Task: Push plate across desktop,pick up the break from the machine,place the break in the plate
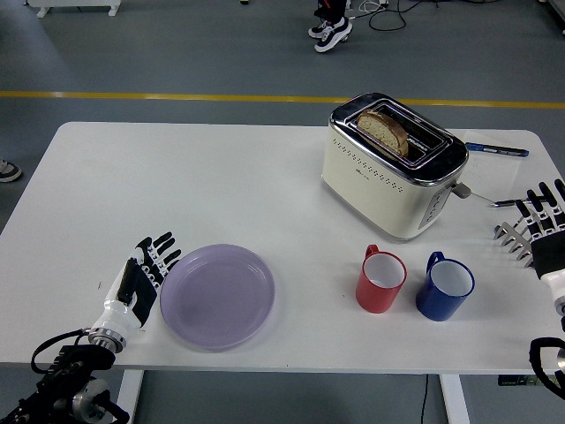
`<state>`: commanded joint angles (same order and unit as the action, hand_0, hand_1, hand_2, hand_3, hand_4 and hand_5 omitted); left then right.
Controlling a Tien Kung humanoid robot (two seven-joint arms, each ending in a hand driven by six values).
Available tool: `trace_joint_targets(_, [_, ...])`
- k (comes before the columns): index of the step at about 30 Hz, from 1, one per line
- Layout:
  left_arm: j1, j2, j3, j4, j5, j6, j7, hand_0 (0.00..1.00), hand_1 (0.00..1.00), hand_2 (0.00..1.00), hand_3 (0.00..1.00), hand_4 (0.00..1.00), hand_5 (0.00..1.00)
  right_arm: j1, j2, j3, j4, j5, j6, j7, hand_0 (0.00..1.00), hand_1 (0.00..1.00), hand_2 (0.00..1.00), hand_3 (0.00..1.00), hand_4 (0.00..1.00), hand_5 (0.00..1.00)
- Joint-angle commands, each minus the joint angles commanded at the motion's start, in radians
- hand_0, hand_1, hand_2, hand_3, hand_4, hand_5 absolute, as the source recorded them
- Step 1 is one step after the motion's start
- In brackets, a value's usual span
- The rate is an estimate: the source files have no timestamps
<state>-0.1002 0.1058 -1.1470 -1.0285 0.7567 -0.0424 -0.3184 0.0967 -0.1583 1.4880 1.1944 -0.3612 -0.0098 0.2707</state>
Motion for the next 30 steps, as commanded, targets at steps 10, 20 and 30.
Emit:
trace_joint_targets(10, [-0.015, -0.009, 0.025, 0.016, -0.025, -0.010, 0.000, 0.868, 0.875, 0.923, 0.838, 0.532, 0.998, 0.000, 0.001, -0.001, 0.000, 0.001, -0.001, 0.001, 0.747, 0.669, 0.686, 0.647, 0.384, 0.538])
trace_joint_targets(20, [-0.034, -0.014, 0.047, 0.027, -0.041, -0.016, 0.001, 0.865, 0.873, 0.919, 0.835, 0.532, 0.998, 0.002, 0.001, -0.001, 0.000, 0.001, -0.001, 0.002, 0.747, 0.669, 0.685, 0.647, 0.384, 0.537])
trace_joint_targets(30, [-0.053, -0.022, 0.078, 0.042, -0.057, -0.024, 0.001, 0.863, 0.869, 0.915, 0.830, 0.534, 0.998, 0.003, 0.002, -0.002, -0.001, 0.001, -0.001, 0.002, 0.747, 0.669, 0.686, 0.647, 0.384, 0.538])
